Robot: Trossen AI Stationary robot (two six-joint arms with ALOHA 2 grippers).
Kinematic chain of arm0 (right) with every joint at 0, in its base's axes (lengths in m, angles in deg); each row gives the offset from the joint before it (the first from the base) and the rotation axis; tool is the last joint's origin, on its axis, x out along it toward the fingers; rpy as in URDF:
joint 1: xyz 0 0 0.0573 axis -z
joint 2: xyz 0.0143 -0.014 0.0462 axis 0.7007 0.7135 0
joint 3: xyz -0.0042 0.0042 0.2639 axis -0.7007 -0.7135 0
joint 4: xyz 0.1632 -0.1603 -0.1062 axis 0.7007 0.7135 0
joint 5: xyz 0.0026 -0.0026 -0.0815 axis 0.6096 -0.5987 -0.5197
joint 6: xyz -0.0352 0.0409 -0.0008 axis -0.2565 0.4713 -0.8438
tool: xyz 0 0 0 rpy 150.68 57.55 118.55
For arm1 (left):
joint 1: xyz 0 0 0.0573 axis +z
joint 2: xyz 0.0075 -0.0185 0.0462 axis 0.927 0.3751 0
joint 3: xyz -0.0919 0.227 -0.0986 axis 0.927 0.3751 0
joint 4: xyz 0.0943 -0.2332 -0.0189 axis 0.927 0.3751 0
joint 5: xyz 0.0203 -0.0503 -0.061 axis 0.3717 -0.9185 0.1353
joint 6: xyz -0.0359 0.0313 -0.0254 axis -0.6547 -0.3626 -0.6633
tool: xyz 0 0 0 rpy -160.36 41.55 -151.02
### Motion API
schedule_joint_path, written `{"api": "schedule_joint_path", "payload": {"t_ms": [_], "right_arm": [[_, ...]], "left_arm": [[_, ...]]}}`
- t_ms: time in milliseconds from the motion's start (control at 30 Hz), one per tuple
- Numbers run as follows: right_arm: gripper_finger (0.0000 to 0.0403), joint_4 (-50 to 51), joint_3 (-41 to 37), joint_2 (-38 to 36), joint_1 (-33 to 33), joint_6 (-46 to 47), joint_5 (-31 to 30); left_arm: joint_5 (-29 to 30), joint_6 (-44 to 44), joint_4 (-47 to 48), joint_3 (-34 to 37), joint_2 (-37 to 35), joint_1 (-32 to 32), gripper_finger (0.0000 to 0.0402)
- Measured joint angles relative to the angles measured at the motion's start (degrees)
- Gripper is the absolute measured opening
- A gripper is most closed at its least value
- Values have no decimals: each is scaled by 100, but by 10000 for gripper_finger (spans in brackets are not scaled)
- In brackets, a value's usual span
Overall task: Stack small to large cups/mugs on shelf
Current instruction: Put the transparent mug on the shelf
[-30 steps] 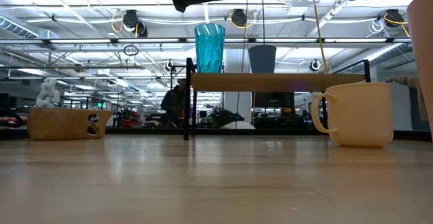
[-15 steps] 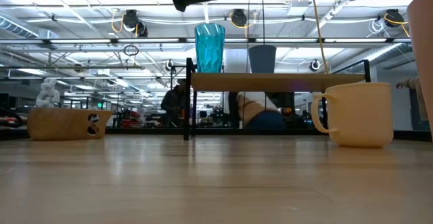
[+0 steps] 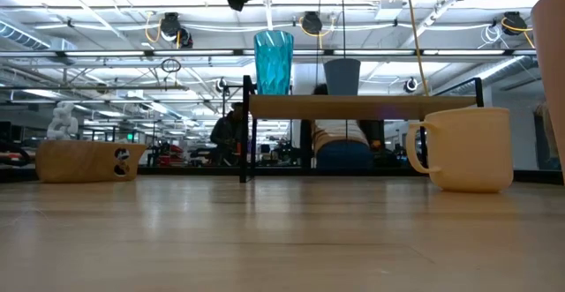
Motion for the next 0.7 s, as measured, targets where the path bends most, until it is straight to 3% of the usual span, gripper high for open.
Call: {"api": "schedule_joint_path", "payload": {"t_ms": [133,233,333,700], "right_arm": [[0,996,446,58,254,1254,869],[0,2805,1050,130,797,2540,2060],[0,4261,1623,336,1473,3234,2884],[0,7167,3862,1349,3730,3113,5237]], "left_arm": [[-2,0,-36,0,0,-25,154],[-2,2,-46,0,1,-28,154],[-2,10,-62,0,-1,-29,154],[-7,39,-147,0,0,-29,154]]}}
